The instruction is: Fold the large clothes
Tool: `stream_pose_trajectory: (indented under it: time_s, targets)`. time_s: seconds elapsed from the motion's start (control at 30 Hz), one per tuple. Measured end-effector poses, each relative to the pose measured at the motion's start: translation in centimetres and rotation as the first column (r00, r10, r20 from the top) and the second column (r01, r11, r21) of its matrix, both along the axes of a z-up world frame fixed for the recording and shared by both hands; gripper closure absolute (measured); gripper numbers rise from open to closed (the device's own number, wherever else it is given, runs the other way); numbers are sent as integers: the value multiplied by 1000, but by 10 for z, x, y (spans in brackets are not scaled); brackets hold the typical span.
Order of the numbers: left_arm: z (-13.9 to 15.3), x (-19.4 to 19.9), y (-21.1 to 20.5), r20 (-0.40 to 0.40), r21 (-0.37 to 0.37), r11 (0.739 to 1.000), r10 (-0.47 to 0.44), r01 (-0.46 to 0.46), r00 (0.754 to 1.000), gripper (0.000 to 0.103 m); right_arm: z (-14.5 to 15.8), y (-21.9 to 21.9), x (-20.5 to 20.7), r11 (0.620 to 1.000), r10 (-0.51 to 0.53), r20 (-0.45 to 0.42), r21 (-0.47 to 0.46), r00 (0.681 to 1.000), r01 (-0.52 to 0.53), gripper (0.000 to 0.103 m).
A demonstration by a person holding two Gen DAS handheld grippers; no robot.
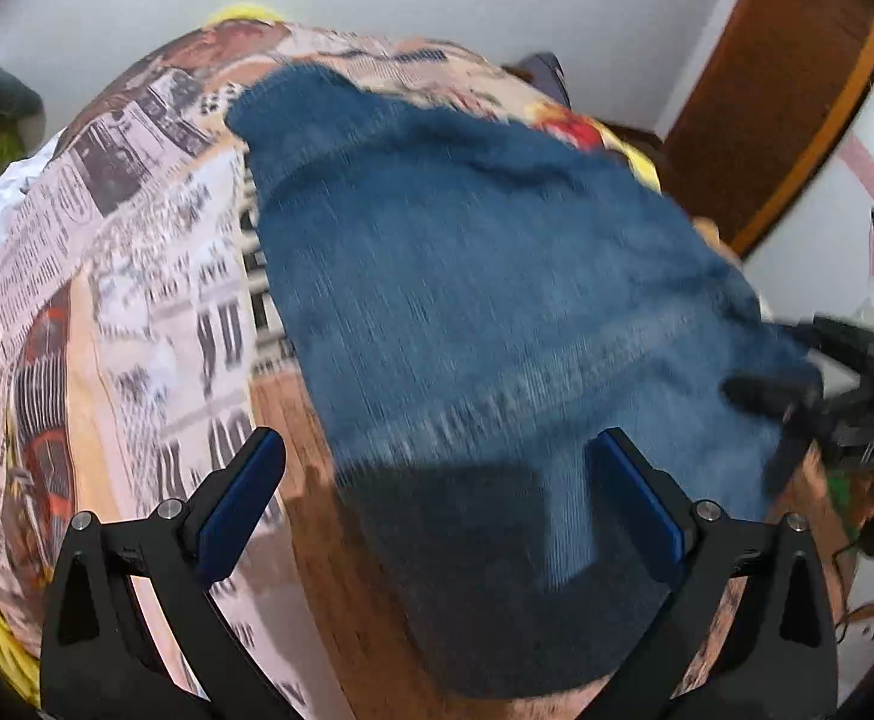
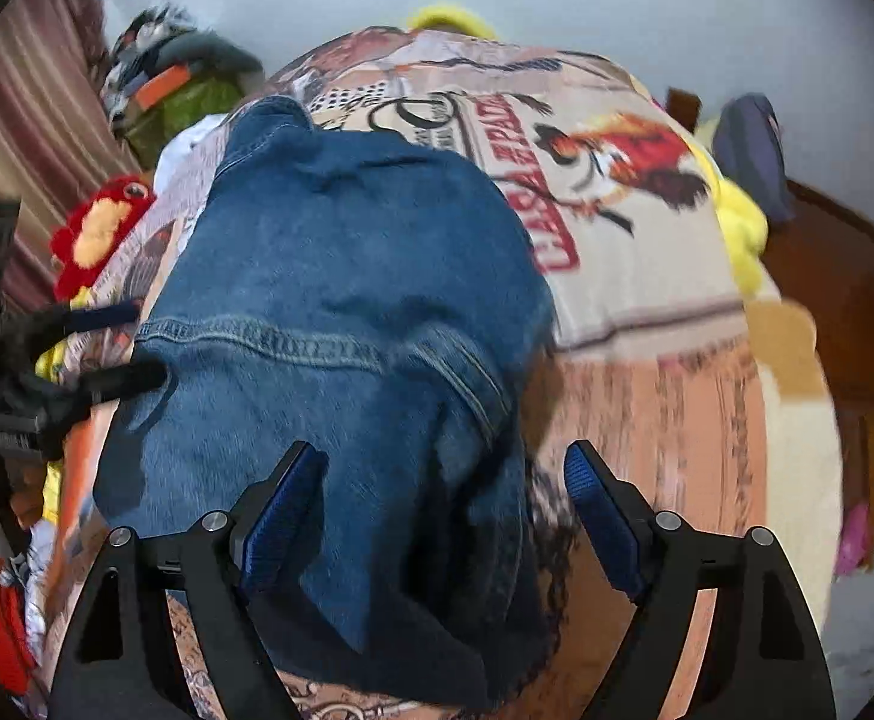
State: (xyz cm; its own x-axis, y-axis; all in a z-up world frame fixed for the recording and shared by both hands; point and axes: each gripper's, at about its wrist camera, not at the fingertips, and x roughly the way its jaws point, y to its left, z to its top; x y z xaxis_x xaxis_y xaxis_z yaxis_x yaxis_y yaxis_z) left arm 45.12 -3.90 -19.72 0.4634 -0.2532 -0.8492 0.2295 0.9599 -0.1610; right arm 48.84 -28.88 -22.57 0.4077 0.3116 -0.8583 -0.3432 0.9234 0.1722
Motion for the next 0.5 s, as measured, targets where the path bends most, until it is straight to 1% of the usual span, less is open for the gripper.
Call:
stream_pose_trajectory:
  time_s: [0.03, 0.07, 0.2, 0.27, 0.33, 0.4, 0.5]
  targets:
    - [-2, -5, -1, 4, 5, 1000, 2, -2, 1000, 0, -2, -7, -3, 1000, -24, -11, 19, 1000, 24, 12]
    - [-4, -11, 1, 14, -7, 1000, 13, -13, 1000, 0, -4, -14, -5, 999, -45, -29, 27, 999, 46, 11]
    - [-6, -19, 12, -27, -75, 996, 39, -40, 999, 0, -11, -35, -18, 994, -72, -62, 80, 995, 77, 11]
    - [-6, -25, 18, -24, -67, 996, 54, -55, 998, 0, -12, -41, -26, 993, -78, -61, 88, 995, 83, 11]
    - [-9, -33, 23, -11, -35, 998, 58, -58, 998, 0, -11, -47, -34, 992, -83, -48, 94, 995, 87, 11]
    - [-12, -40, 30, -9, -46, 998, 50, -50, 999, 0, -12, -53, -40, 991, -83, -47, 97, 995, 87, 10]
    - [-14, -48, 43, -28, -68, 995, 68, -70, 997, 0, -12, -62, -47, 990, -94, -56, 98, 994, 99, 10]
